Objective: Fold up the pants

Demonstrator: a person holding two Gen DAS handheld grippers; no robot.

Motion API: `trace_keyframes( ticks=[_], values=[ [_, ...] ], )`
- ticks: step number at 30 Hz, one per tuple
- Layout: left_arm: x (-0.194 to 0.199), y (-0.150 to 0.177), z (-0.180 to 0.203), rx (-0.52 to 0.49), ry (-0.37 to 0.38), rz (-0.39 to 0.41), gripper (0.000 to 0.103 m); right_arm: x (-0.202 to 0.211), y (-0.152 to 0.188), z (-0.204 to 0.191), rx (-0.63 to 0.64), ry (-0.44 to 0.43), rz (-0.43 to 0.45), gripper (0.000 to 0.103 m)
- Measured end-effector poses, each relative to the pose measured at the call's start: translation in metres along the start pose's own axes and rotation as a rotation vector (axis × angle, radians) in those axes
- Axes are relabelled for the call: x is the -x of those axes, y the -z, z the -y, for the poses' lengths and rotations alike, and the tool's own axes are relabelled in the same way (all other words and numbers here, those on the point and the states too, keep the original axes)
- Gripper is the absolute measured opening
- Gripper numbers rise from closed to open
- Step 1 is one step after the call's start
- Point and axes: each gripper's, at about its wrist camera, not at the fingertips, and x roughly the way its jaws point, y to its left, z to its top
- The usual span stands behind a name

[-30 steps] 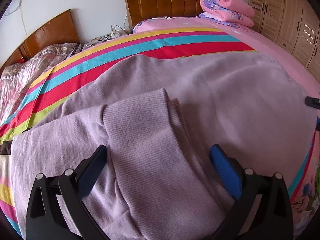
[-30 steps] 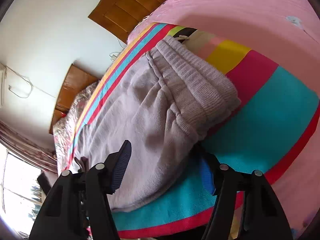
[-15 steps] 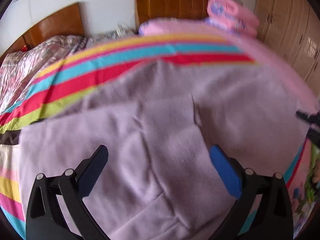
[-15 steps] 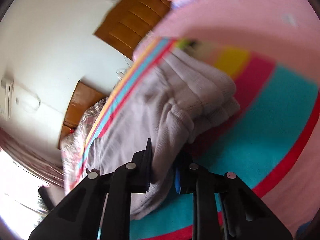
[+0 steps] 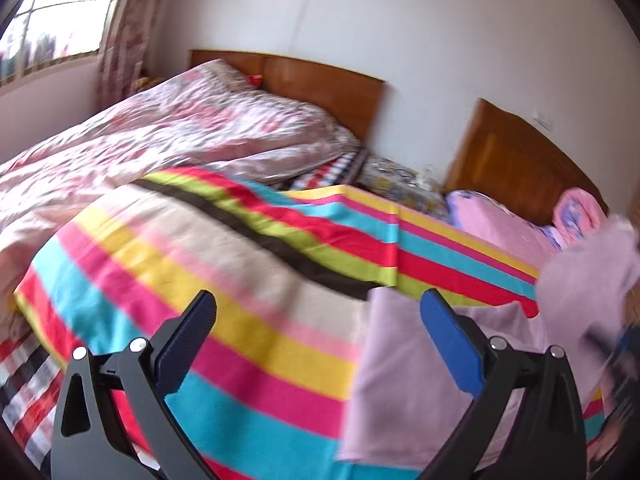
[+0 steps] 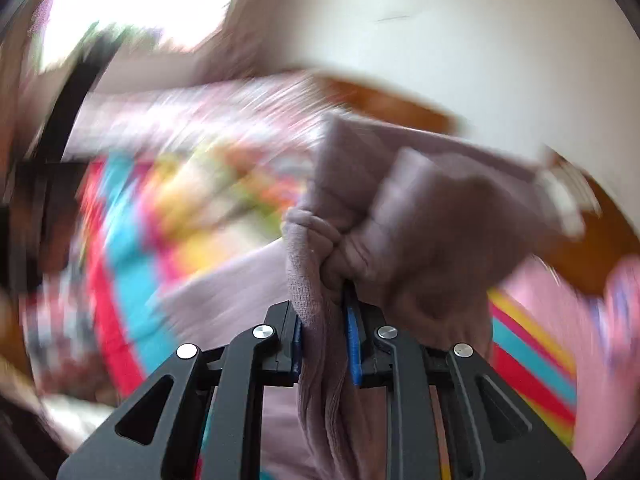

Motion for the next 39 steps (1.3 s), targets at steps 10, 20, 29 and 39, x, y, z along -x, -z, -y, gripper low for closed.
trace_keyframes(
  ticks=[10, 20, 29, 39],
  values=[
    [0.013, 0.048, -0.074, 0.101, 0.037, -0.138, 0.102, -0.043, 0.032, -0.071, 0.171, -0.076, -0.078, 0.02],
    [-0.006, 0.07, -0.025, 0.123, 0.271, -0.258, 0.102, -0.024, 0.037, -0.072, 0.145, -0.292, -0.017, 0.065],
    [0.0, 0.048, 0.07, -0.213, 0.192, -0.164, 0.102, 0.028, 0.096, 0.074, -0.458, -0.288, 0.065, 0.065],
    [-0.037, 0.102, 0.12, -0.515, 0.069, -0.2, 0.102, 0.03, 0.154, 0.092, -0.622, -0.249, 0.001, 0.065]
  ],
)
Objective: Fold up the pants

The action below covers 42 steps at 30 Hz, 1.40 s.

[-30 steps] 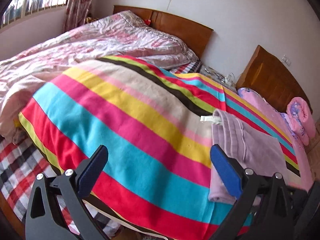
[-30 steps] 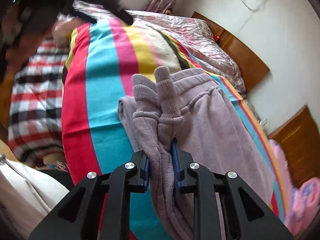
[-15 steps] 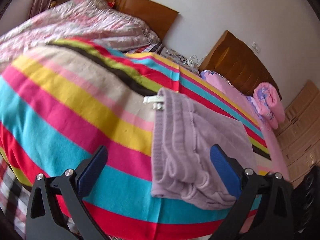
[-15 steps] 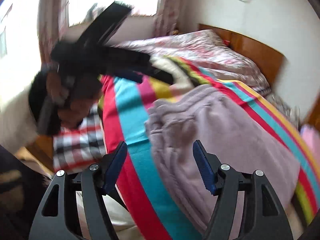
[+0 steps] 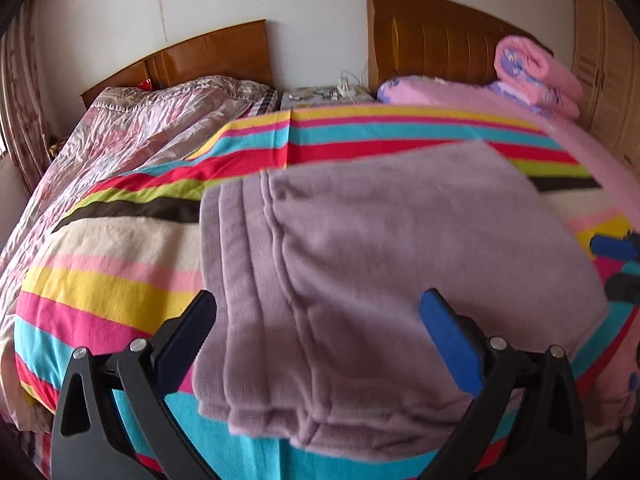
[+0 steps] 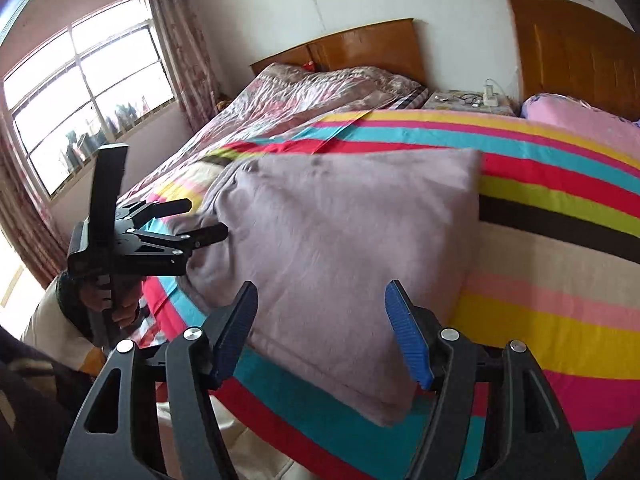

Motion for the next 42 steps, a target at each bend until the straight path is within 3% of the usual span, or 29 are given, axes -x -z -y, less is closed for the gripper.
trace_keyframes(
  ticks=[2, 6, 7, 12, 15, 20, 22, 24, 27, 30, 35, 38, 42],
  values=[
    [-0.013, 0.02, -0.007, -0.007, -0.021, -0.063, 0.102, -0.009, 0.01, -0.006, 0.056, 0.012, -0.038, 0.065],
    [-0.023, 0.044, -0.049, 0.242, 0.198, -0.093, 0.102, -0.015, 0.022, -0.008, 0.1, 0.001, -0.06, 0.066],
    [-0.023, 0.044, -0.051, 0.251, 0.2, -0.08, 0.102, -0.013, 0.022, -0.004, 0.091, -0.012, -0.062, 0.066],
    [-0.021, 0.04, -0.044, 0.191, 0.148, -0.092, 0.102, 0.01, 0.023, 0.007, 0.032, -0.114, -0.035, 0.065],
    [-0.018, 0.038, -0.041, 0.181, 0.118, -0.089, 0.102, 0.004, 0.039, 0.006, 0.028, -0.146, -0.095, 0.066],
    [-0.009, 0.033, -0.032, 0.133, 0.039, -0.087, 0.102, 0.007, 0.042, 0.031, -0.123, -0.263, -0.061, 0.066],
    [-0.006, 0.03, -0.03, 0.111, 0.011, -0.094, 0.102, 0.009, 0.041, 0.032, -0.107, -0.274, -0.075, 0.066],
    [0.005, 0.024, -0.025, 0.082, -0.04, -0.096, 0.102, 0.013, 0.038, 0.031, -0.084, -0.271, -0.087, 0.066],
    [0.034, 0.003, -0.018, 0.029, -0.09, -0.004, 0.102, 0.025, 0.023, 0.035, -0.054, -0.259, -0.062, 0.065],
    [0.049, -0.031, -0.015, 0.022, -0.071, 0.098, 0.102, 0.03, -0.005, 0.043, -0.031, -0.217, 0.007, 0.065],
    [0.026, -0.081, 0.015, -0.042, -0.035, 0.165, 0.102, 0.003, -0.06, 0.056, 0.021, -0.048, 0.057, 0.065],
    [-0.009, -0.095, 0.026, -0.05, -0.005, 0.135, 0.102, -0.021, -0.079, 0.067, 0.024, -0.027, 0.033, 0.065],
    [-0.05, -0.089, 0.028, -0.04, -0.01, 0.05, 0.102, -0.05, -0.092, 0.088, -0.013, -0.03, -0.014, 0.065]
  ],
)
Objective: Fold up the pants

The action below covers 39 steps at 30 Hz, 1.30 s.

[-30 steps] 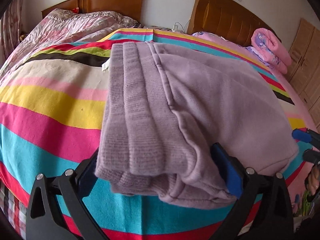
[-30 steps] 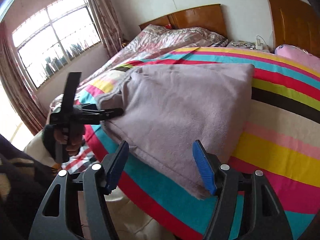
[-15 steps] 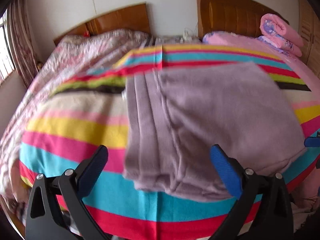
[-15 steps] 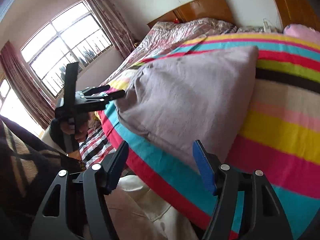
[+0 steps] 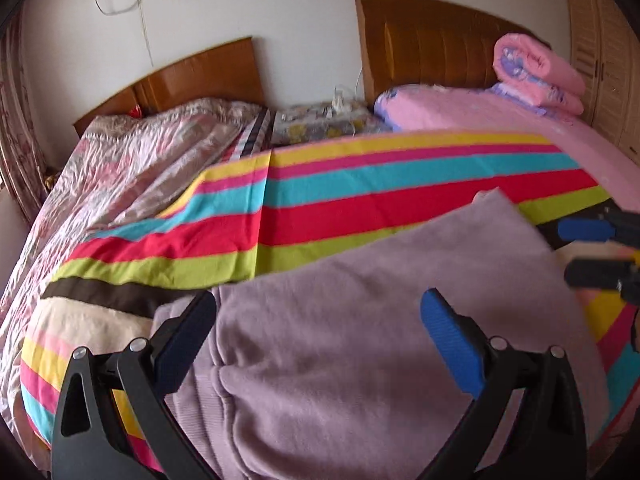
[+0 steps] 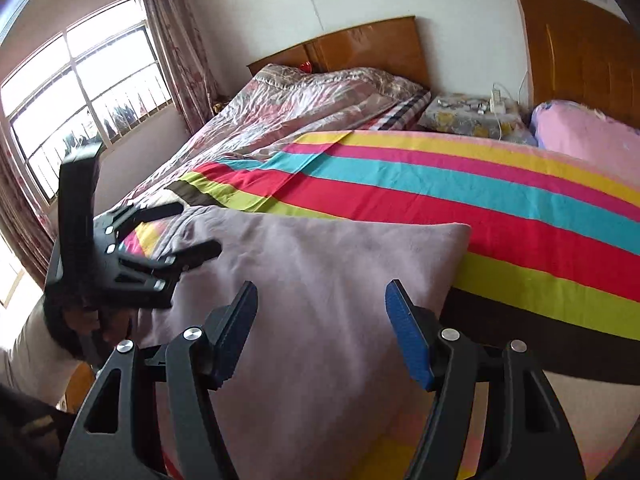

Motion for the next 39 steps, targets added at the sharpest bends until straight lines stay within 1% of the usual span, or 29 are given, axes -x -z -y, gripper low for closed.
trace_keyframes(
  ticks=[3, 5, 6, 7, 9, 13, 15, 17, 20, 24, 26, 28, 29, 30, 31, 32, 34, 35, 36, 37, 39],
  values=[
    [-0.008, 0.016, -0.015, 0.068, 0.046, -0.032, 0.102, -0.03, -0.012, 0.015, -0.033, -0.001, -0.037, 0.065],
    [-0.012, 0.028, -0.024, 0.122, 0.057, -0.054, 0.102, -0.051, -0.015, 0.023, -0.018, 0.046, -0.079, 0.065],
    [-0.011, 0.032, -0.025, 0.129, 0.053, -0.055, 0.102, -0.059, -0.016, 0.028, -0.019, 0.066, -0.096, 0.063],
    [-0.011, 0.036, -0.026, 0.129, 0.056, -0.054, 0.102, -0.067, -0.018, 0.036, -0.037, 0.061, -0.103, 0.063],
    [-0.008, 0.043, -0.027, 0.123, 0.058, -0.043, 0.102, -0.073, -0.021, 0.045, -0.056, 0.036, -0.092, 0.062],
    [-0.003, 0.055, -0.033, 0.137, 0.082, -0.009, 0.102, -0.074, -0.03, 0.047, -0.081, 0.048, -0.08, 0.062],
    [-0.003, 0.054, -0.037, 0.153, 0.104, -0.014, 0.102, -0.072, -0.033, 0.042, -0.061, 0.064, -0.068, 0.063],
    [-0.004, 0.053, -0.04, 0.167, 0.127, -0.022, 0.102, -0.078, -0.033, 0.045, -0.055, 0.085, -0.089, 0.063],
    [-0.001, 0.054, -0.041, 0.178, 0.143, -0.014, 0.102, -0.086, -0.029, 0.05, -0.057, 0.065, -0.089, 0.063],
    [-0.003, 0.053, -0.046, 0.204, 0.178, -0.017, 0.102, -0.087, -0.03, 0.049, -0.052, 0.077, -0.091, 0.063],
    [-0.004, 0.053, -0.048, 0.212, 0.189, -0.017, 0.102, -0.087, -0.032, 0.051, -0.078, 0.072, -0.09, 0.063],
    [-0.004, 0.052, -0.047, 0.207, 0.188, -0.017, 0.102, -0.082, -0.034, 0.055, -0.126, 0.069, -0.069, 0.062],
    [-0.003, 0.052, -0.046, 0.204, 0.187, -0.019, 0.102, -0.074, -0.035, 0.056, -0.158, 0.095, -0.047, 0.062],
    [-0.002, 0.051, -0.045, 0.2, 0.188, -0.025, 0.102, -0.065, -0.036, 0.054, -0.18, 0.139, -0.027, 0.063],
    [-0.002, 0.05, -0.046, 0.198, 0.189, -0.036, 0.102, -0.054, -0.036, 0.05, -0.19, 0.174, -0.011, 0.065],
    [0.0, 0.048, -0.047, 0.199, 0.182, -0.052, 0.102, -0.046, -0.036, 0.046, -0.187, 0.183, 0.0, 0.065],
    [0.011, 0.046, -0.047, 0.22, 0.163, -0.067, 0.102, -0.02, -0.032, 0.029, -0.15, 0.169, 0.037, 0.066],
    [0.024, 0.046, -0.046, 0.225, 0.172, -0.045, 0.102, -0.005, -0.026, 0.016, -0.123, 0.16, 0.052, 0.068],
    [0.035, 0.047, -0.044, 0.219, 0.178, -0.016, 0.102, 0.003, -0.02, 0.007, -0.102, 0.153, 0.05, 0.072],
    [0.045, 0.049, -0.04, 0.205, 0.172, 0.006, 0.102, 0.009, -0.013, -0.003, -0.08, 0.152, 0.041, 0.073],
    [0.056, 0.054, -0.032, 0.163, 0.133, 0.012, 0.102, 0.017, 0.013, -0.028, -0.036, 0.166, 0.008, 0.074]
  ],
)
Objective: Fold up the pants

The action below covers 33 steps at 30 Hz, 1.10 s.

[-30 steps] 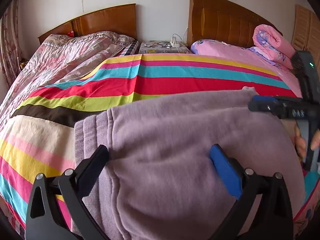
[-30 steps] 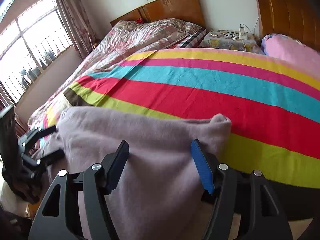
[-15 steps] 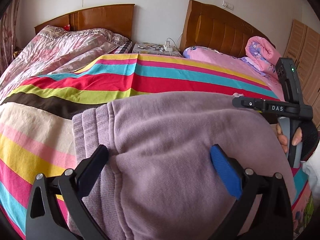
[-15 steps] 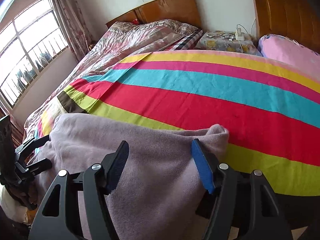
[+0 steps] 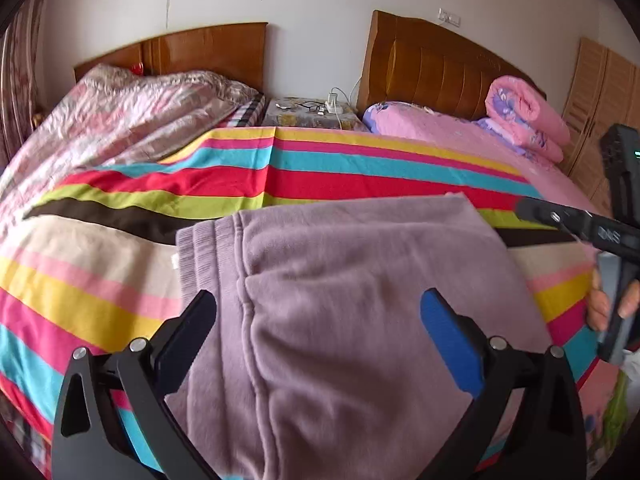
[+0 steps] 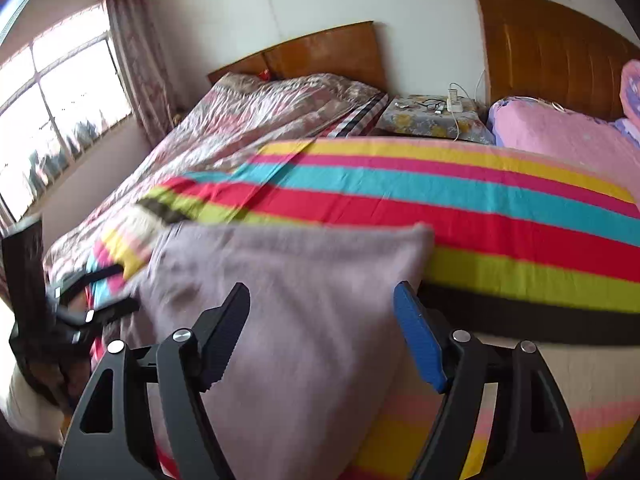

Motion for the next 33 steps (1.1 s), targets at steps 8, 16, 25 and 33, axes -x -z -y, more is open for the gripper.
trace_keyframes(
  ticks=[8, 16, 25, 33],
  values=[
    [-0.017, 0.044, 0.005, -0.103, -0.105, -0.067, 0.102, -0.01, 0.077, -0.036, 0.069, 0.087, -0.073, 0.085],
    [-0.001, 0.057, -0.008, -0.088, -0.123, -0.078, 0.102, 0.009, 0.099, -0.023, 0.004, 0.052, -0.11, 0.087],
    [0.054, 0.062, -0.041, 0.049, -0.168, -0.015, 0.102, 0.048, 0.098, -0.026, 0.007, 0.058, -0.013, 0.087],
    [0.045, 0.04, 0.006, -0.057, -0.126, 0.014, 0.102, 0.033, 0.087, -0.05, 0.053, 0.056, -0.004, 0.087]
  ],
)
